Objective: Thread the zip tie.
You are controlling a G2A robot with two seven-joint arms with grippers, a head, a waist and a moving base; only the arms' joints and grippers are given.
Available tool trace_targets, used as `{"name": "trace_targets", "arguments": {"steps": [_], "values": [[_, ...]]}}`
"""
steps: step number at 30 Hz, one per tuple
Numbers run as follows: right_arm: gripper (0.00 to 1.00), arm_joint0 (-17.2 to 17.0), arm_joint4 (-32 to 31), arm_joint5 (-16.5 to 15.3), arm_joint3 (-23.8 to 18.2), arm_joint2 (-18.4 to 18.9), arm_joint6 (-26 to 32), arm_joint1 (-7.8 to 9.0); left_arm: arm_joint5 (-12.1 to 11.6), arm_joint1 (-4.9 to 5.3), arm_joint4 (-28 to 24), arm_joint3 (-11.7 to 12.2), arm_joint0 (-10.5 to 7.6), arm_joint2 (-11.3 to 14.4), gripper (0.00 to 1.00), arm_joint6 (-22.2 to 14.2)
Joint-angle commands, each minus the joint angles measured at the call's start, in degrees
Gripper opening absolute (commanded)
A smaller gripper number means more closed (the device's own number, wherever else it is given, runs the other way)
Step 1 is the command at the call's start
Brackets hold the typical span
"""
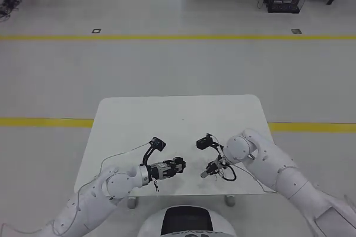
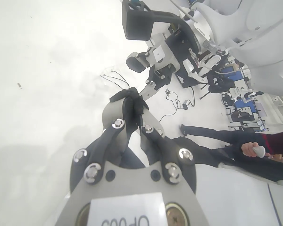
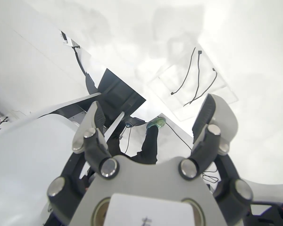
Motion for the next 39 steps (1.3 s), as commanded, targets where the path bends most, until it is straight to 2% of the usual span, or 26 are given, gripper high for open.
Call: {"name": "trace_targets", "arguments": {"steps": [1,13,15,16,20,21,39], "values": [[1.00,0.0,0.0,0.0,0.0,0.0,0.0,0.00,0.0,0.00,0.0,0.0,0.00,0.0,0.00,0.0],[1.00,0.8,-4.4,1.7,1.2,-2.8,-1.3,-1.05,0.0,0.00,0.0,0.0,0.00,0.0,0.00,0.0],[0.86,1.1,-4.7,1.8,2.1,-3.3,-1.6,-1.35,0.0,0.00,0.0,0.0,0.00,0.0,0.00,0.0],[0.75,1.2,-4.9,1.9,2.4,-3.5,-1.7,-1.49,0.0,0.00,0.0,0.0,0.00,0.0,0.00,0.0],[0.53,1.7,-4.8,1.9,3.7,-4.0,-2.4,-1.97,0.0,0.00,0.0,0.0,0.00,0.0,0.00,0.0],[0.50,1.8,-5.0,2.0,4.0,-4.1,-2.5,-2.07,0.0,0.00,0.0,0.0,0.00,0.0,0.00,0.0],[0.41,1.7,-9.3,2.7,5.5,-5.9,-3.0,-3.09,0.0,0.00,0.0,0.0,0.00,0.0,0.00,0.0]]}}
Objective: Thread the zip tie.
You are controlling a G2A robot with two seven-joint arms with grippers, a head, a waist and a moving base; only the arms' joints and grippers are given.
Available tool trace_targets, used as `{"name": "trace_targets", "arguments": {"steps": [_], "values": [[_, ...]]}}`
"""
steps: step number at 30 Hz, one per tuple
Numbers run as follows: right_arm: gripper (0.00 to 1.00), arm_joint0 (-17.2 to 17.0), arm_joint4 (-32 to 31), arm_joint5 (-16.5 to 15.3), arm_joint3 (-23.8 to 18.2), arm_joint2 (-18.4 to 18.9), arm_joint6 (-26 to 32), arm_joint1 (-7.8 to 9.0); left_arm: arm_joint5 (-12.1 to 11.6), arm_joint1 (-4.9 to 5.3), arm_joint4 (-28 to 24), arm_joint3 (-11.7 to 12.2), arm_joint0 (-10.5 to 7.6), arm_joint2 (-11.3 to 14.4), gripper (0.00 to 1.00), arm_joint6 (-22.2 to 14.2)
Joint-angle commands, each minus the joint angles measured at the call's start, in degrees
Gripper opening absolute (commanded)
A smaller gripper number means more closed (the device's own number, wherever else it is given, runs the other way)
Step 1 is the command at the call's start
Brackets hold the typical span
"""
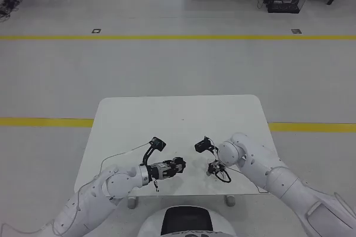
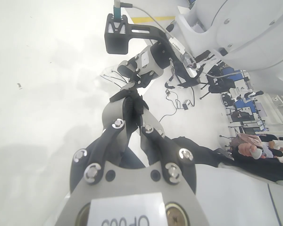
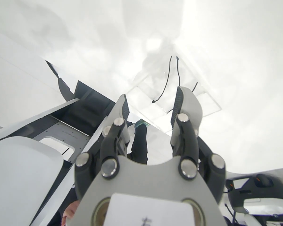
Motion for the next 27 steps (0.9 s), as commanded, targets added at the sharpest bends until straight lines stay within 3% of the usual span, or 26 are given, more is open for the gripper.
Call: {"name": "trace_targets", "arguments": {"steps": [1,13,27], "values": [[0.40,-0.2,-0.4,0.0,0.1,0.0,-0.2,0.00,0.0,0.00,0.0,0.0,0.00,0.0,0.00,0.0],[0.31,-1.0,-2.9,0.6,1.7,-0.9,-1.5,-0.71,0.0,0.00,0.0,0.0,0.00,0.0,0.00,0.0],[0.32,-0.5,-6.4,4.0,3.7,-2.4,-2.0,-2.35,0.0,0.00,0.0,0.0,0.00,0.0,0.00,0.0]]}}
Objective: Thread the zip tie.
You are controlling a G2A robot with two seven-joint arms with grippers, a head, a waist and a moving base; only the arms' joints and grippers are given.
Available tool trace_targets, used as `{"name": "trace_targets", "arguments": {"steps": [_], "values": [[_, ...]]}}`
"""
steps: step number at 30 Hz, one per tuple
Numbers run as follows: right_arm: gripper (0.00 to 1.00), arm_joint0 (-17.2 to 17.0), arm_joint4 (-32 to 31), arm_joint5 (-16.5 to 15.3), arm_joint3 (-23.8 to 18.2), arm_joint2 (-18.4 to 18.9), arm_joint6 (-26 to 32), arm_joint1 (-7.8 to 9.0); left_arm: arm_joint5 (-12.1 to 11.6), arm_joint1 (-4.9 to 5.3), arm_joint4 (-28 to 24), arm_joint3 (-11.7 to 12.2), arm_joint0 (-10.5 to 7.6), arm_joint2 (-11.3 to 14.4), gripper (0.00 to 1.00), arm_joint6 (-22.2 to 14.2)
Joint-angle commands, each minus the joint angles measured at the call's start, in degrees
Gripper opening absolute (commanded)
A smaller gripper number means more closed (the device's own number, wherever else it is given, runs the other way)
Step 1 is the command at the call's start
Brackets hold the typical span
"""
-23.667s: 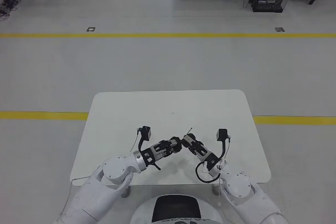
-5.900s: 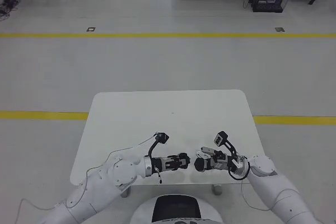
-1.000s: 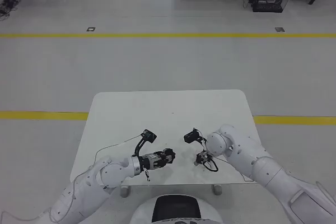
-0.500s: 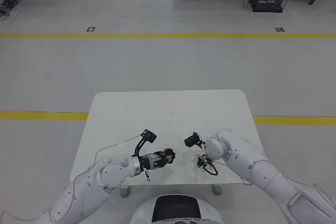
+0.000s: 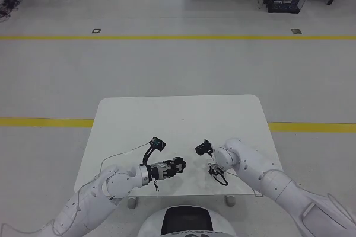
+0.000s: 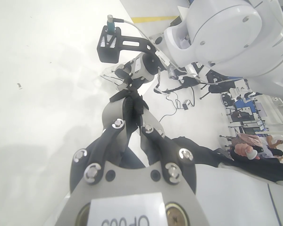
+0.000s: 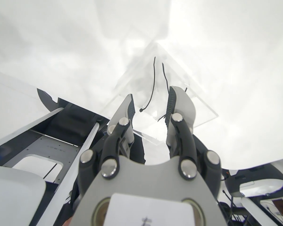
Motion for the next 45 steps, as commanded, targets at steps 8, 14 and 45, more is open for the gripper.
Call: {"name": "trace_targets", "arguments": {"steps": [8,14,45], "values": [[0.31,0.7,-1.0,0.4,2.2,-0.8,0.4,-1.17,0.0,0.00,0.0,0.0,0.00,0.0,0.00,0.0],[0.30,0.9,-1.4,0.4,3.4,-1.0,0.3,-1.83,0.0,0.00,0.0,0.0,0.00,0.0,0.00,0.0],[0.10,-0.5,-3.7,1.0,1.6,2.1,2.2,-2.14,0.0,0.00,0.0,0.0,0.00,0.0,0.00,0.0]]}}
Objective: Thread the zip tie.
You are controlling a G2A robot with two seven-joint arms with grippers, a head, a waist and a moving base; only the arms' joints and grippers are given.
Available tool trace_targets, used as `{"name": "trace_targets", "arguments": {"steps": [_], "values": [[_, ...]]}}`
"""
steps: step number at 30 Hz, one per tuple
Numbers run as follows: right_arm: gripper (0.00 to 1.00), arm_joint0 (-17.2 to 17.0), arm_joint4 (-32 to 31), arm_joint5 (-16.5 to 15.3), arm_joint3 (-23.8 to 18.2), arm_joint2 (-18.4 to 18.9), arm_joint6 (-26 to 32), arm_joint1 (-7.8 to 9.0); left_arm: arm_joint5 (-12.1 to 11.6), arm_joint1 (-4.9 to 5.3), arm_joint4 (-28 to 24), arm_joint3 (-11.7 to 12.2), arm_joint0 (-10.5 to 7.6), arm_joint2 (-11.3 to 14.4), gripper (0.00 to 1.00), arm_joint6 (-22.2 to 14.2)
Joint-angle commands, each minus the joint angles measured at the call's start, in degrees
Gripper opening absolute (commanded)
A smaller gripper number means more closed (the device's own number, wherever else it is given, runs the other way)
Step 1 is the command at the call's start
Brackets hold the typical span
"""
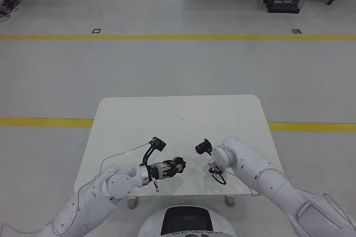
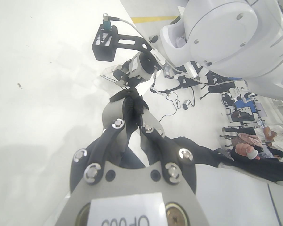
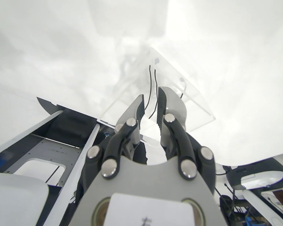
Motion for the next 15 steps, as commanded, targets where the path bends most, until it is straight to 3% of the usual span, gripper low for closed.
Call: {"name": "trace_targets", "arguments": {"steps": [1,15], "values": [[0.09,-0.2,-0.4,0.2,-0.3,0.1,0.3,0.01,0.0,0.00,0.0,0.0,0.00,0.0,0.00,0.0],[0.09,-0.6,-1.8,0.4,0.6,0.6,0.3,-0.51,0.0,0.00,0.0,0.0,0.00,0.0,0.00,0.0]]}}
